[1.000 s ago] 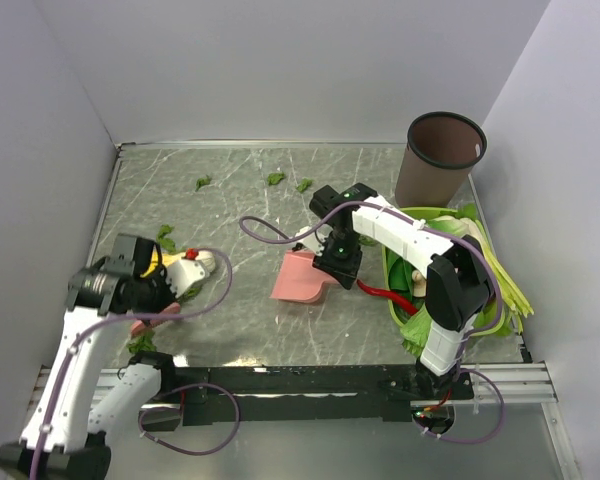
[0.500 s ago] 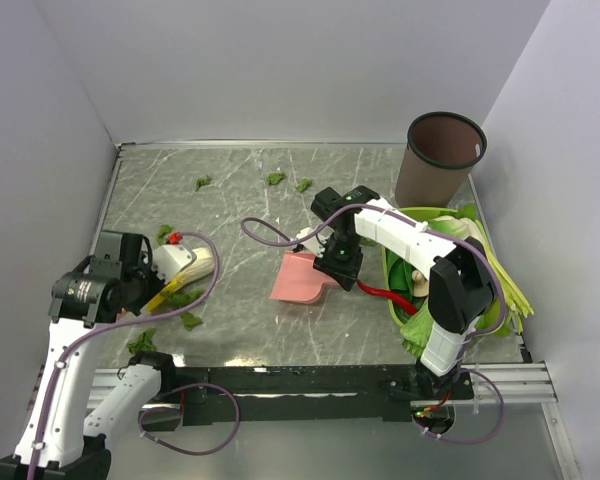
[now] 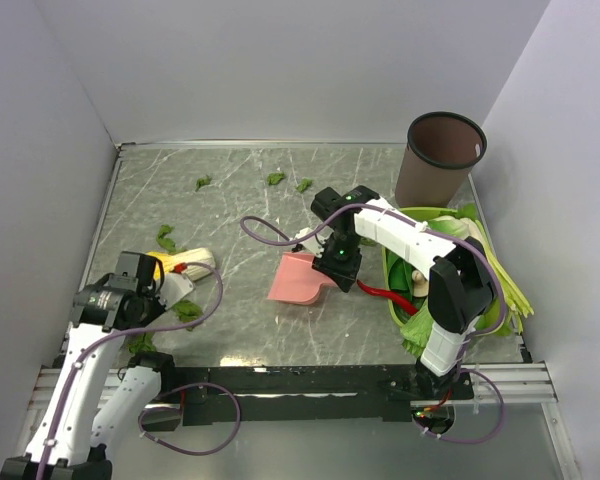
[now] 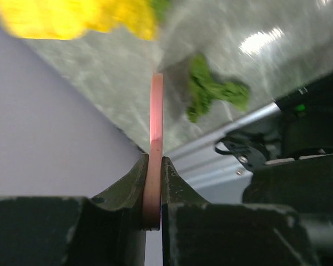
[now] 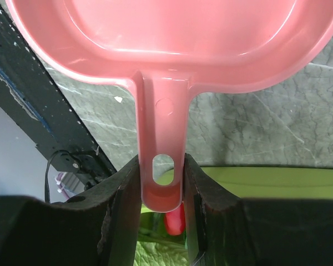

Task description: Sweep away the paper scraps from the table

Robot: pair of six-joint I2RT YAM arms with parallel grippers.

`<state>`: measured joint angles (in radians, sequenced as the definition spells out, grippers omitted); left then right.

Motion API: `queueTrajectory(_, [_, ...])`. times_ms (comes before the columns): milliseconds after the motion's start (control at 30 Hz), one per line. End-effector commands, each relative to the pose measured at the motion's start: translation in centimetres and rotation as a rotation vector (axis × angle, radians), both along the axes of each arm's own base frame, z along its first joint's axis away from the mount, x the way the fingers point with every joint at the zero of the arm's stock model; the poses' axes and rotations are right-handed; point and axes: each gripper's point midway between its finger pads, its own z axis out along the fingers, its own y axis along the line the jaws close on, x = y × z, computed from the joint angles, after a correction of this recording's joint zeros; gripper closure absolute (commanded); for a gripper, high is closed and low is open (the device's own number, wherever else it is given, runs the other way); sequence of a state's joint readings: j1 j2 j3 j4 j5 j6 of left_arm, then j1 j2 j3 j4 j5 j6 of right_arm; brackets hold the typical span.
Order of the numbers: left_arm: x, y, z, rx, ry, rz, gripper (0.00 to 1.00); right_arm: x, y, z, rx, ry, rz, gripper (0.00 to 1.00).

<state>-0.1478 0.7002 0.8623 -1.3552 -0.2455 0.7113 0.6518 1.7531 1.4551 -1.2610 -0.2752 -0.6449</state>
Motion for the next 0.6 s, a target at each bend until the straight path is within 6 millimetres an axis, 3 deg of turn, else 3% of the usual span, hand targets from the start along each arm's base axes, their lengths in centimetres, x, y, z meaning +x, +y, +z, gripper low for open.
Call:
queueTrajectory(0, [-0.8, -1.2, -1.4, -0.067, 0.065, -0.039, 0.99, 0.6, 0.7, 1.1, 0.029, -0.016, 0.0, 0.94])
queueTrajectory(100, [-0.4, -1.6, -1.6, -0.069, 0.127, -0.082, 0.99, 0.8, 0.7, 1.0, 0.026, -0.015, 0.004, 0.95])
queueTrajectory(200, [1.1, -4.0, -0.5, -0.189, 0.132, -0.119, 0.99, 1.1, 0.8, 1.0, 0.026, -0.017, 0.004, 0.95])
queueTrajectory(233, [1.3, -6.0, -0.5, -0.291, 0.154, -0.156, 0.99, 1.2, 1.0, 1.0, 0.028, -0.02, 0.008, 0.95])
queueTrajectory(333, [2.4, -9.7, 1.1, -0.447, 0.164, -0.252, 0.99, 1.6, 1.0, 0.9, 0.029, -0.037, 0.01, 0.95])
queueTrajectory(433, [3.0, -13.1, 1.5, -0.58, 0.242, -0.317, 0.99, 1.8, 1.2, 0.8, 0.038, -0.046, 0.005, 0.95])
queueTrajectory(467, [2.7, -15.1, 1.9, -0.678, 0.273, -0.349, 0.99, 1.7, 1.4, 0.8, 0.048, -0.044, 0.004, 0.95])
queueTrajectory(567, [4.0, -18.7, 3.2, -0.82, 0.312, -0.339, 0.99, 1.6, 1.4, 0.6, 0.054, -0.043, 0.015, 0.95])
